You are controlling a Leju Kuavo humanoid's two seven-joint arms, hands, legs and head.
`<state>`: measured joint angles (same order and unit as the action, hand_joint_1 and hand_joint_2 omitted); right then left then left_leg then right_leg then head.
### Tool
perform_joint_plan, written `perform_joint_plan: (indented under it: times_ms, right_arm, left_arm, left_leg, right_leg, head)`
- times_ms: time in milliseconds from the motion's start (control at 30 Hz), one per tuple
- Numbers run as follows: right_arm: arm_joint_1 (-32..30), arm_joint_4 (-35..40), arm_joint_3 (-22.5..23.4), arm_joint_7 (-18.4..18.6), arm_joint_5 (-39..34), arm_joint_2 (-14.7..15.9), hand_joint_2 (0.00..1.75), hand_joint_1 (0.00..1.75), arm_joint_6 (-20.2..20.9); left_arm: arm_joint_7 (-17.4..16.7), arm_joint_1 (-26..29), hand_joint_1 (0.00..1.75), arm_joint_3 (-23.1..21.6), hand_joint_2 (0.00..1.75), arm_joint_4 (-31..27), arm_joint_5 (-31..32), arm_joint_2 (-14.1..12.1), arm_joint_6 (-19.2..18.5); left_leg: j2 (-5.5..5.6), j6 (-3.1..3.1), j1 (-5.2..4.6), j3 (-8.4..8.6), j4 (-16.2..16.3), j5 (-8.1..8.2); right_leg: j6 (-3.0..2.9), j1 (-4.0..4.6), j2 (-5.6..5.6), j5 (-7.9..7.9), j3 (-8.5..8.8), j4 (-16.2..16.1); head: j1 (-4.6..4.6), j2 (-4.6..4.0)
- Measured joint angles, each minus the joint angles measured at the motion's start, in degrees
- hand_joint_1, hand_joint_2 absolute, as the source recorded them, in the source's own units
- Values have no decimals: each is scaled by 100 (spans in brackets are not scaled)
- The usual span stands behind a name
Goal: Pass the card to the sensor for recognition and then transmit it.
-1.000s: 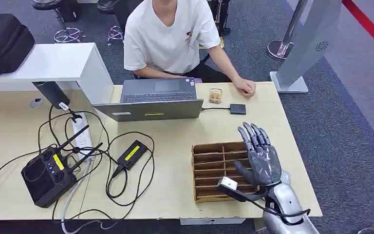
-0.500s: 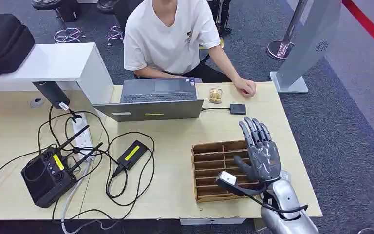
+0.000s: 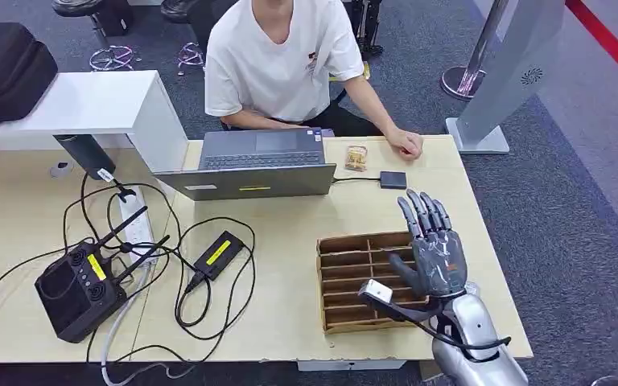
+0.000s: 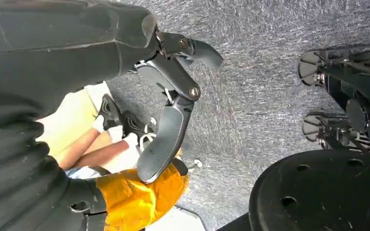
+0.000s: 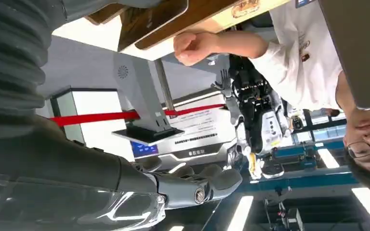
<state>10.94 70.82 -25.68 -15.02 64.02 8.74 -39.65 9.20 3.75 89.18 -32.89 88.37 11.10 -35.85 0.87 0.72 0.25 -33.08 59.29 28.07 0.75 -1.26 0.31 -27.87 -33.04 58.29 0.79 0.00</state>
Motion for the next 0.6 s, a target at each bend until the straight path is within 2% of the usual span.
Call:
perform_joint_plan:
  times_ms: [600]
  right_arm:
    - [-215, -33, 231, 24, 22, 94, 175, 0, 0]
  left_arm:
    - [0, 9, 0, 4, 175, -142, -44, 87, -77]
  left_leg:
    - [-1, -1, 0, 0, 0, 1]
  right_leg:
    - [0, 0, 0, 0, -1, -1]
  head:
    - [0, 0]
